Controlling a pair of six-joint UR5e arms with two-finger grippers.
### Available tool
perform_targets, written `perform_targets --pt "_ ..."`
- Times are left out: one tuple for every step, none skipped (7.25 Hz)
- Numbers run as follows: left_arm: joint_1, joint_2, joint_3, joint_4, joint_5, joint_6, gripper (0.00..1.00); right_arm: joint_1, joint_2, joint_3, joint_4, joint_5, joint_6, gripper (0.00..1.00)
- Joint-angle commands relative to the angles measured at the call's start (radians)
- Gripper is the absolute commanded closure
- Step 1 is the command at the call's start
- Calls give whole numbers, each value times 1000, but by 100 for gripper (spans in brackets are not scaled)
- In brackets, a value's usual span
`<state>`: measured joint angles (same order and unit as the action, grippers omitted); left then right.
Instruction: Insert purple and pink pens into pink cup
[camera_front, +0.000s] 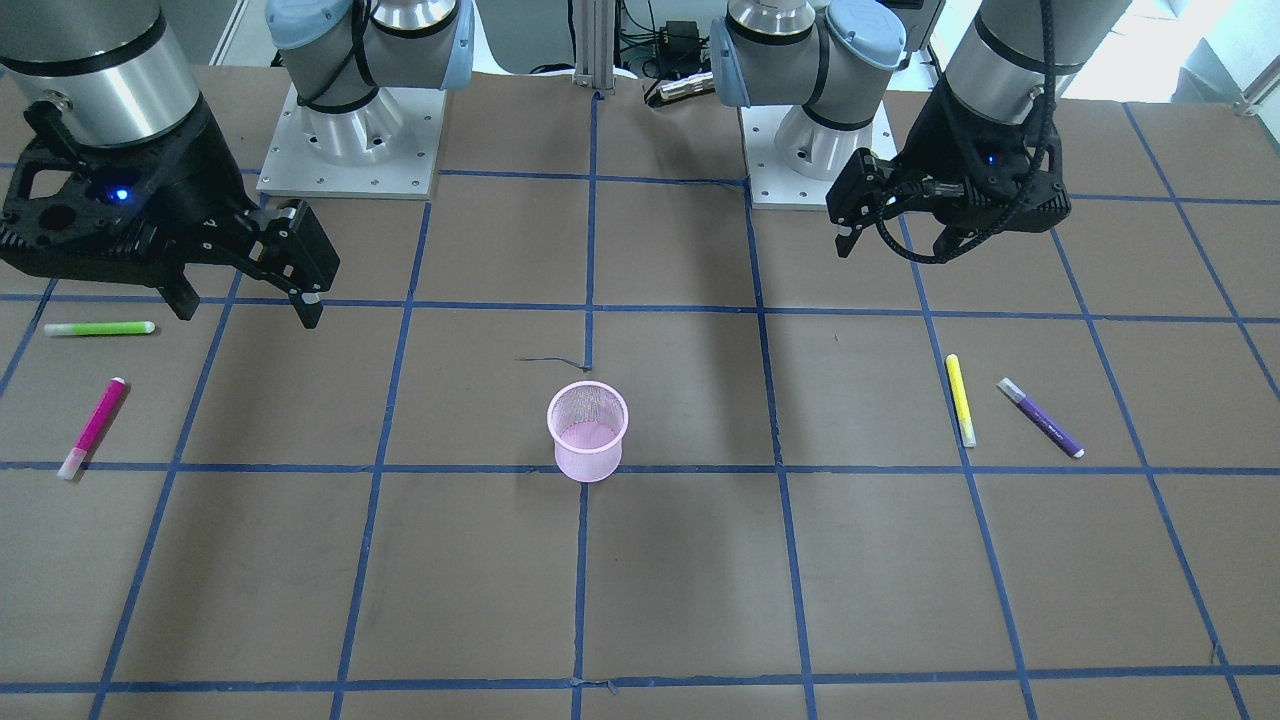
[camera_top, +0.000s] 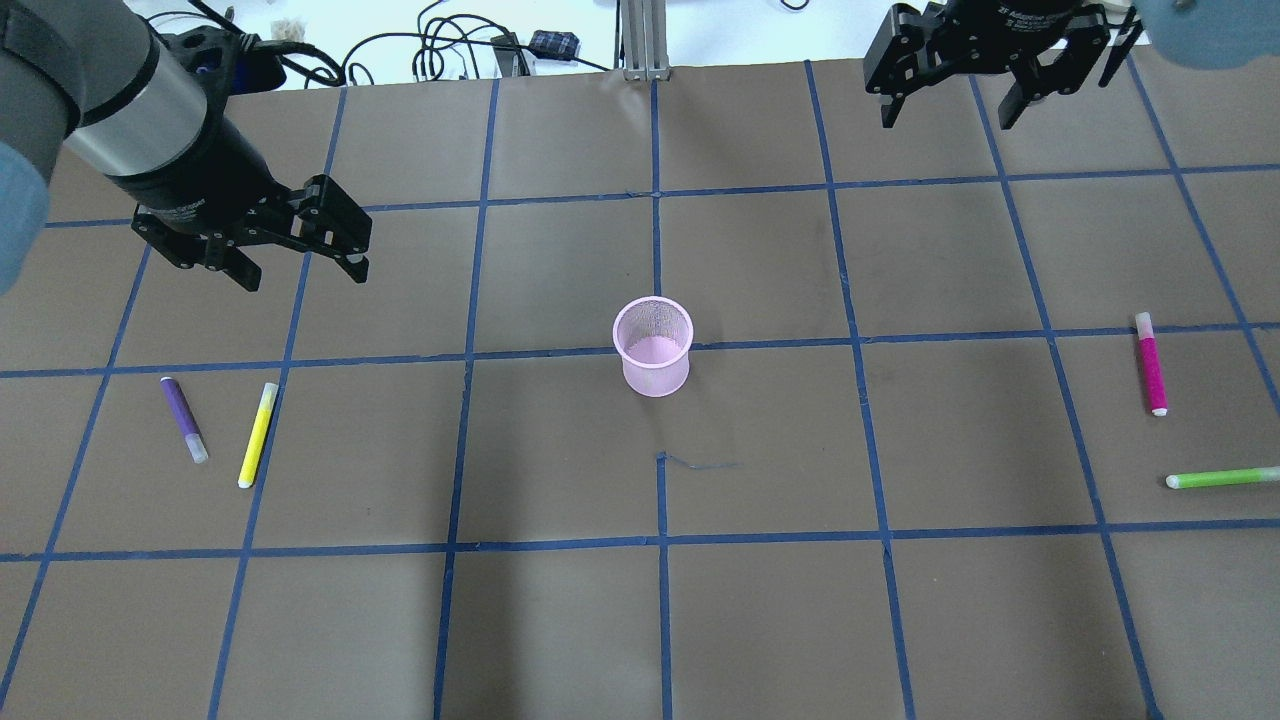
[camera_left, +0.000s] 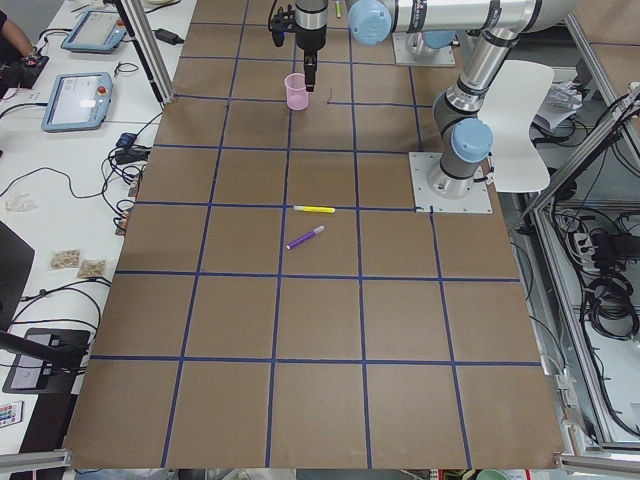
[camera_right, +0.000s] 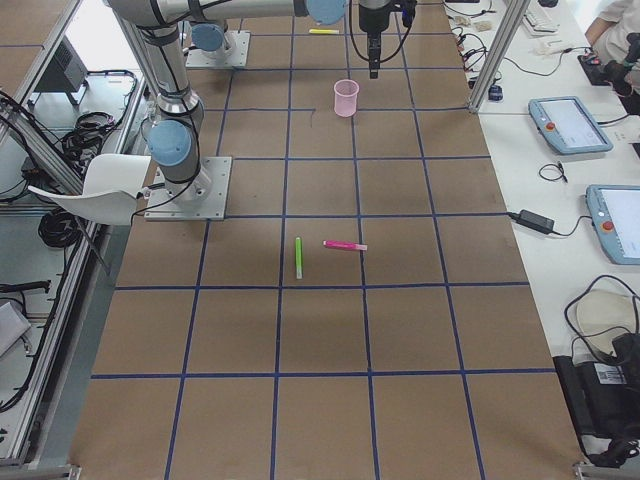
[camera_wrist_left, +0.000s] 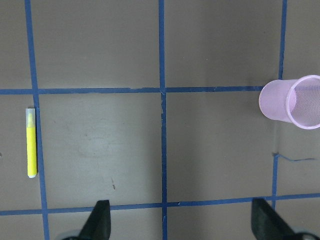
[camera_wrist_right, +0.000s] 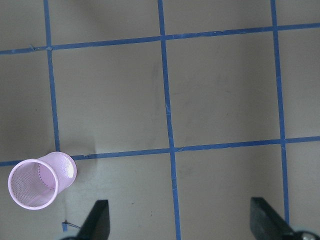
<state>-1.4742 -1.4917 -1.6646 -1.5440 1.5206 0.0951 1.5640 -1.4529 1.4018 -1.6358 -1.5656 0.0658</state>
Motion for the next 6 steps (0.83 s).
perform_targets --pt "0 8 0 1 12 0 0 -34 19 8 13 -1 -1 0" --pt "0 8 0 -1 13 0 0 -59 28 22 11 7 -1 0" --pt "0 7 0 -1 13 0 0 -79 31 37 2 -2 -1 0" --pt "2 7 -1 1 15 0 0 -85 31 40 7 -7 -3 0" --pt "2 7 0 2 15 0 0 -87 22 43 19 -8 -1 0" --pt "12 4 0 5 13 -1 0 -85 19 48 20 -8 -1 0"
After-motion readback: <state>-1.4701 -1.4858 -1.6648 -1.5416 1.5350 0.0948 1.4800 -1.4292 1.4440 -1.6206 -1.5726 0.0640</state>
